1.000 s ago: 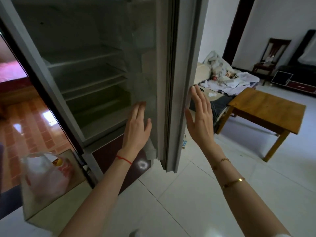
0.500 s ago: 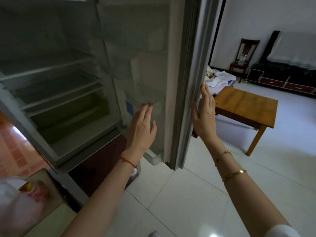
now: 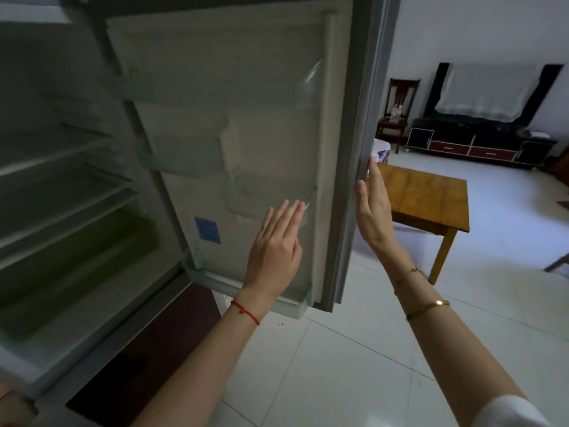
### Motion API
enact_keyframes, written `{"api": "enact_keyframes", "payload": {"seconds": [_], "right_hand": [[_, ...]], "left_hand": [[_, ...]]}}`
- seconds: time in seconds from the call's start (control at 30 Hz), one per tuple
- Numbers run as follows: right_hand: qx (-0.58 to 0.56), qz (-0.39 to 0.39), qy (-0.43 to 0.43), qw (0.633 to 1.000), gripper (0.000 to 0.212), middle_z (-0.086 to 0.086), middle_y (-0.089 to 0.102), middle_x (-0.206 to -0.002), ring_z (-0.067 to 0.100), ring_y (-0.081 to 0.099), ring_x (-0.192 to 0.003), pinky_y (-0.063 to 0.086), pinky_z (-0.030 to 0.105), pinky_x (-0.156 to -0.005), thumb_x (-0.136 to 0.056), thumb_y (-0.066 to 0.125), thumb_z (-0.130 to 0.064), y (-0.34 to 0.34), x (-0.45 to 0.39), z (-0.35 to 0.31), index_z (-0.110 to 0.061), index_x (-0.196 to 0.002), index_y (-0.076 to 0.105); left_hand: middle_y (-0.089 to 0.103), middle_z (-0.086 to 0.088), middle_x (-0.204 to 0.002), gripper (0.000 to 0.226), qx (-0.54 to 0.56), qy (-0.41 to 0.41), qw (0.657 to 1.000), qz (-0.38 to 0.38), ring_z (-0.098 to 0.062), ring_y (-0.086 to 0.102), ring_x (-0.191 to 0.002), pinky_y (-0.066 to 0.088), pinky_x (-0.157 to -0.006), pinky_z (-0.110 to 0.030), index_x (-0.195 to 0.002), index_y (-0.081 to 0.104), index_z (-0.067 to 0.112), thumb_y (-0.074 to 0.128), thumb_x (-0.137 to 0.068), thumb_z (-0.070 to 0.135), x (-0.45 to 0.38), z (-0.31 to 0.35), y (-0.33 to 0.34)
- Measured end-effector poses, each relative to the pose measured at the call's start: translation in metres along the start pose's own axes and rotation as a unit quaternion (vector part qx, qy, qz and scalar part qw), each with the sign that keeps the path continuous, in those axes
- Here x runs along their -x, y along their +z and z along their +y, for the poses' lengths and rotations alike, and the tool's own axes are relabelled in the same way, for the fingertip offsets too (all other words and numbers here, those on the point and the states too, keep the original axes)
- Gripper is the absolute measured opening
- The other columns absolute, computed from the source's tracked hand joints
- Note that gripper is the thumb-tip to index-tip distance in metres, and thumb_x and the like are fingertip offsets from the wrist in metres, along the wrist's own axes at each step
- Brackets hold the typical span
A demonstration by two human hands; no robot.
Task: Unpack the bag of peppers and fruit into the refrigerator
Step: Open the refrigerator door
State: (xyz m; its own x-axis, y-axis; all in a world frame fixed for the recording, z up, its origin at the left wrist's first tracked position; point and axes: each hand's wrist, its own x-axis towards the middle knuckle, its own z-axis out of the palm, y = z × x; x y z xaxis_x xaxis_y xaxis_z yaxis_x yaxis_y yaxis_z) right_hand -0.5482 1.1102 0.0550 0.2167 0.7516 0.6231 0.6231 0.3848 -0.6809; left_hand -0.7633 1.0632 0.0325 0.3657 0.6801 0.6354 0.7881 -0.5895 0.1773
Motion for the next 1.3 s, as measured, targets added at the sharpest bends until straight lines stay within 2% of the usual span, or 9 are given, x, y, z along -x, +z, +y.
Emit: {"api": "enact_keyframes", "payload": {"seconds": [0.1, 0.2, 0.4, 0.63, 0.9, 1.13, 1.3], "right_hand": [[-0.006, -0.013, 0.003, 1.0, 0.058, -0.004, 0.012, -0.164, 0.006, 0.011, -0.151, 0.016, 0.041, -0.124, -0.105, 0.029, -0.039, 0.004, -0.017, 0.019, -0.021, -0.157, 0.01], [-0.008, -0.029, 0.01, 0.999, 0.059, -0.002, 0.012, -0.164, 0.009, 0.011, -0.151, 0.014, 0.038, -0.125, -0.105, 0.028, -0.04, 0.006, -0.038, 0.035, -0.018, -0.157, 0.011], [-0.022, -0.059, 0.009, 0.998, 0.059, -0.004, 0.015, -0.164, 0.006, 0.012, -0.15, 0.016, 0.042, -0.124, -0.104, 0.026, -0.045, 0.015, -0.092, 0.078, -0.022, -0.157, 0.012], [-0.039, -0.122, 0.002, 0.992, 0.063, -0.005, 0.017, -0.163, 0.009, 0.013, -0.151, 0.016, 0.045, -0.124, -0.101, 0.022, -0.055, 0.033, -0.167, 0.13, -0.025, -0.156, 0.015], [-0.083, -0.186, -0.023, 0.979, 0.061, 0.002, 0.018, -0.163, 0.012, 0.016, -0.15, 0.016, 0.042, -0.124, -0.104, 0.027, -0.043, 0.064, -0.246, 0.171, -0.013, -0.156, 0.016], [-0.11, -0.218, -0.039, 0.969, 0.058, 0.006, 0.022, -0.162, 0.016, 0.021, -0.149, 0.017, 0.038, -0.124, -0.105, 0.029, -0.037, 0.095, -0.301, 0.192, -0.008, -0.154, 0.02], [-0.127, -0.218, -0.062, 0.966, 0.06, 0.006, 0.026, -0.161, 0.017, 0.024, -0.148, 0.023, 0.045, -0.121, -0.104, 0.029, -0.041, 0.113, -0.322, 0.208, -0.01, -0.154, 0.021]], "left_hand": [[0.033, -0.004, -0.157, 0.062, 0.001, 0.004, 1.0, 0.002, -0.017, 0.025, -0.147, 0.016, -0.123, -0.038, -0.151, 0.027, 0.01, 0.045, -0.093, 0.007, -0.021, 0.003, 0.016], [0.035, -0.006, -0.156, 0.061, -0.005, 0.001, 1.0, 0.004, -0.019, 0.028, -0.146, 0.018, -0.123, -0.038, -0.15, 0.03, 0.009, 0.045, -0.091, 0.007, -0.042, 0.006, 0.033], [0.039, -0.007, -0.154, 0.06, -0.032, -0.015, 0.999, 0.0, -0.021, 0.032, -0.144, 0.019, -0.122, -0.037, -0.149, 0.032, 0.008, 0.033, -0.089, 0.013, -0.089, 0.008, 0.071], [0.046, -0.009, -0.149, 0.057, -0.056, -0.077, 0.995, 0.025, -0.022, 0.039, -0.14, 0.024, -0.121, -0.038, -0.146, 0.039, 0.007, 0.031, -0.09, 0.012, -0.148, 0.014, 0.118], [0.049, -0.009, -0.146, 0.058, -0.104, -0.134, 0.985, 0.013, -0.023, 0.042, -0.138, 0.024, -0.121, -0.038, -0.144, 0.042, 0.005, 0.029, -0.088, 0.014, -0.211, 0.008, 0.161], [0.042, -0.01, -0.151, 0.057, -0.138, -0.18, 0.974, 0.001, -0.022, 0.037, -0.141, 0.019, -0.122, -0.035, -0.147, 0.035, 0.005, 0.032, -0.091, 0.014, -0.259, -0.002, 0.19], [0.053, -0.014, -0.142, 0.055, -0.158, -0.211, 0.964, 0.022, -0.026, 0.049, -0.133, 0.029, -0.118, -0.036, -0.14, 0.045, 0.003, 0.032, -0.088, 0.014, -0.279, -0.006, 0.202]]}}
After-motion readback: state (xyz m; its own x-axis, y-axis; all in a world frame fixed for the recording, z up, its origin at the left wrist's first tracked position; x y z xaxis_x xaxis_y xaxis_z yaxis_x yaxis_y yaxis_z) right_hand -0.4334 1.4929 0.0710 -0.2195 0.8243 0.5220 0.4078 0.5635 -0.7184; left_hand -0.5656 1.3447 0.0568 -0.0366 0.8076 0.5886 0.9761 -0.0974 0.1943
